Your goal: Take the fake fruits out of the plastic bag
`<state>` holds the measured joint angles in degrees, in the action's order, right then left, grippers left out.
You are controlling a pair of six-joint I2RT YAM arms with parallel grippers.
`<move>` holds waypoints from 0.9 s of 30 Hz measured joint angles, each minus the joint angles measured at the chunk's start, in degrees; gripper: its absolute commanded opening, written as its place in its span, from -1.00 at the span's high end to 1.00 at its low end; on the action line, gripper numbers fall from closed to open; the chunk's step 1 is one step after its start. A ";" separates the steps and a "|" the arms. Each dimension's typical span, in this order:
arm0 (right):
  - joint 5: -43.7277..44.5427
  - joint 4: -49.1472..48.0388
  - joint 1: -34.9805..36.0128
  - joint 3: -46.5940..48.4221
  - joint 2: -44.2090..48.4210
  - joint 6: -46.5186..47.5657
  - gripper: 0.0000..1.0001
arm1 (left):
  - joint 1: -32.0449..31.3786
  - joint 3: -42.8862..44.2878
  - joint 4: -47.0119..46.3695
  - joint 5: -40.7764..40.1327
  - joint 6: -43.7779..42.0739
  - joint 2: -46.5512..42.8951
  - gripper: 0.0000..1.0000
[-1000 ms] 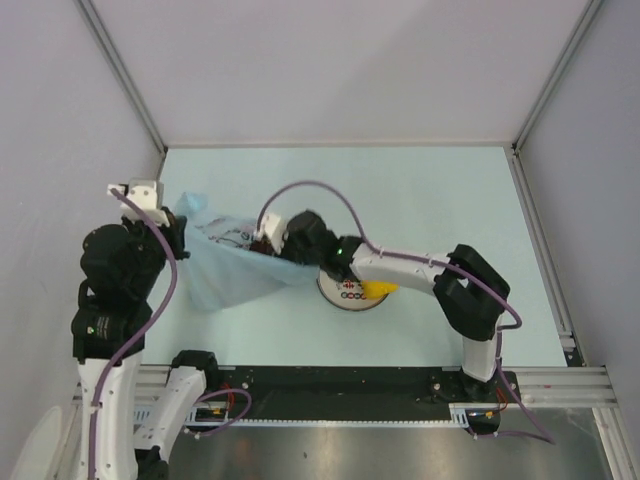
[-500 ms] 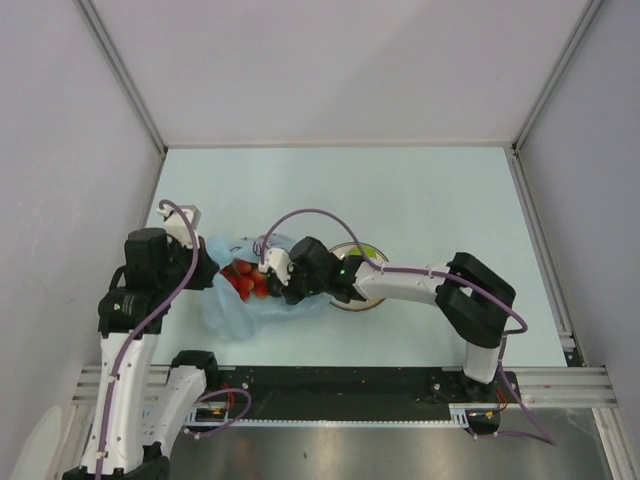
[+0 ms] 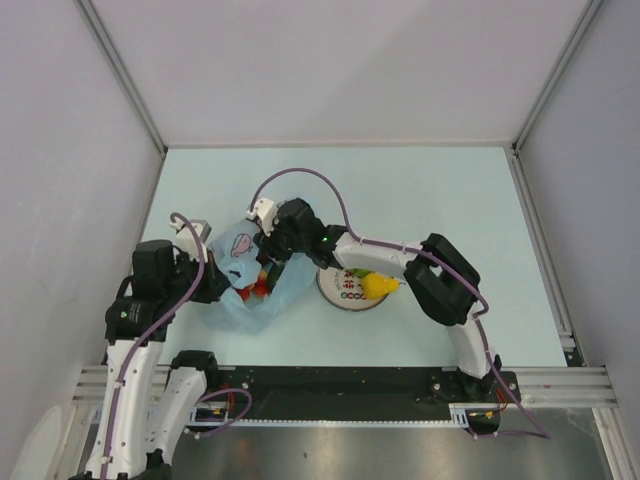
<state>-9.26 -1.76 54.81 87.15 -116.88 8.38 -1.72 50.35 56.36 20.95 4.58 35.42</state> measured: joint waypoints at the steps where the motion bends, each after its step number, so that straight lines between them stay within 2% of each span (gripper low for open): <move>1: 0.17 0.00 -0.11 0.76 -1.07 -0.31 -0.18 | 0.00 0.00 -0.28 0.09 0.00 0.44 0.99; 2: 0.35 0.39 -0.31 1.92 -2.51 -0.33 -0.32 | 0.00 0.00 -0.74 0.22 0.04 1.01 0.99; 5: 0.98 1.31 -0.79 5.70 -6.64 -0.66 -0.49 | 0.04 0.00 -1.99 0.33 0.15 2.21 0.99; 10: 2.97 1.46 -1.09 9.25 -10.56 -1.25 -0.54 | 0.24 0.00 -2.45 0.39 0.17 2.47 0.99; 11: 3.23 1.46 -1.18 9.75 -11.08 -1.33 -0.38 | 0.33 0.00 -2.56 0.42 0.20 2.47 0.99; 16: 2.49 1.27 -1.44 12.31 -13.66 -1.88 0.15 | 0.81 -0.04 -3.65 0.76 0.59 2.89 0.99; 17: 1.92 1.29 -1.55 12.52 -13.97 -1.97 0.32 | 0.90 -0.11 -3.96 0.81 0.68 3.15 0.99; 19: -0.17 1.60 -1.86 12.55 -13.99 -1.73 0.49 | 0.94 -0.24 -4.48 1.07 1.03 3.63 0.99; 21: -3.06 1.73 -2.38 12.76 -13.99 -1.79 0.79 | 1.01 -0.66 -5.20 1.99 1.42 4.07 0.99; 23: -5.20 1.86 -2.89 12.85 -13.88 -1.73 0.88 | 1.03 -1.33 -5.90 2.95 1.92 4.26 0.99; 25: -6.38 2.27 -3.04 12.85 -13.66 -1.73 0.75 | 1.64 -1.77 -6.34 3.85 2.23 4.31 0.99; 26: -6.78 2.75 -3.19 12.85 -13.40 -1.79 0.40 | 2.36 -2.03 -6.60 4.24 2.60 4.33 0.99; 27: -6.99 3.15 -3.32 12.85 -13.16 -2.34 0.22 | 3.19 -2.16 -6.80 4.55 2.95 4.35 0.99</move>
<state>-16.25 1.39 51.48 100.01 -130.04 6.04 1.48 48.18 49.56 25.50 7.53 39.77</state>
